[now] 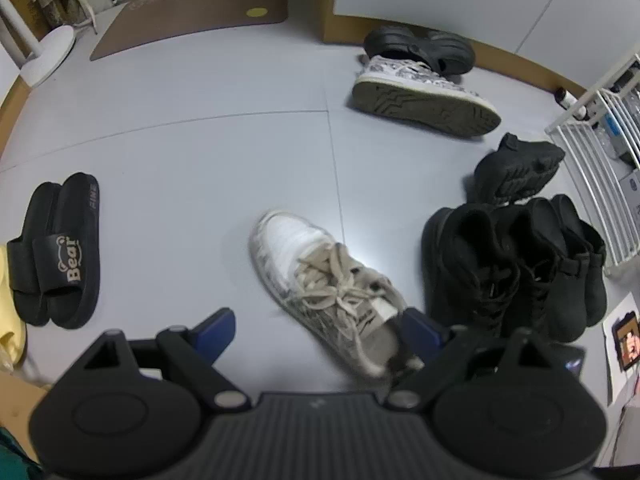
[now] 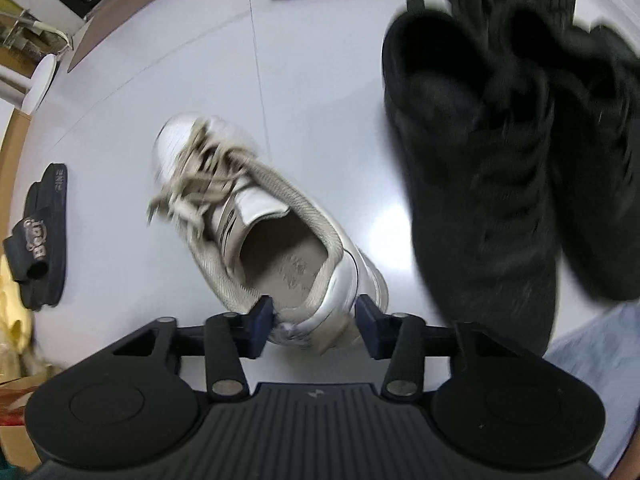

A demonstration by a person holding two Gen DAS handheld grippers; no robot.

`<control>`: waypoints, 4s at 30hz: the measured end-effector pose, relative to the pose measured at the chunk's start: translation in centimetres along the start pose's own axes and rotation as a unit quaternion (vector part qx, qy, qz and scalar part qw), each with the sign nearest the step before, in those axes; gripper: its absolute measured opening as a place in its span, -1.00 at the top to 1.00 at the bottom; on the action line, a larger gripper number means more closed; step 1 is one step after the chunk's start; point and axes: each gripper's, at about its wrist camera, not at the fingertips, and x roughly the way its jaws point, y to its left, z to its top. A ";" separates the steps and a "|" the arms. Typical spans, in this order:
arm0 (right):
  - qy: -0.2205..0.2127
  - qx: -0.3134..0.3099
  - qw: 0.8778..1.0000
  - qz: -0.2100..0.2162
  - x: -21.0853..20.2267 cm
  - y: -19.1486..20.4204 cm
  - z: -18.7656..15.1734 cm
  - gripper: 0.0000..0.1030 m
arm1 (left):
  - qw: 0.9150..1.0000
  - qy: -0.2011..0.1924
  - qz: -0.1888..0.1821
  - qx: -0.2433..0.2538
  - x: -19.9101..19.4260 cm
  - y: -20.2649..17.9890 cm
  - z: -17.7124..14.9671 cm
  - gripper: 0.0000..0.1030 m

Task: Organize scattered shoes
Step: 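Close the right gripper on the sneaker's heel collar, then lift and turn the sneaker with the right gripper parallel to the black shoes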

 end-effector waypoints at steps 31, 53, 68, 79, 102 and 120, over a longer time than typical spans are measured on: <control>-0.009 0.319 0.935 0.153 3.0 -2.3 -0.4 -0.83 | 0.999 -0.013 0.012 0.031 -0.3 -1.6 0.5 -0.77; 0.044 0.208 0.971 0.109 5.9 1.3 0.9 -0.01 | 0.999 0.001 0.028 -0.031 0.3 0.8 0.5 -0.77; 0.015 0.375 0.918 0.129 6.4 -0.9 -0.2 -0.77 | 0.998 -0.012 0.018 -0.059 -0.3 1.9 1.3 -0.80; 0.011 0.405 0.904 0.140 6.5 -1.7 -0.4 -0.72 | 0.999 -0.011 0.015 -0.051 -0.1 1.5 1.4 -0.80; 0.010 0.185 0.978 0.100 4.7 0.4 4.8 0.24 | 0.998 0.002 0.029 -0.054 0.9 2.2 1.4 -0.80; -0.037 0.043 0.997 0.058 4.4 2.2 4.6 -0.53 | 0.998 0.001 0.030 -0.063 0.8 2.3 1.4 -0.80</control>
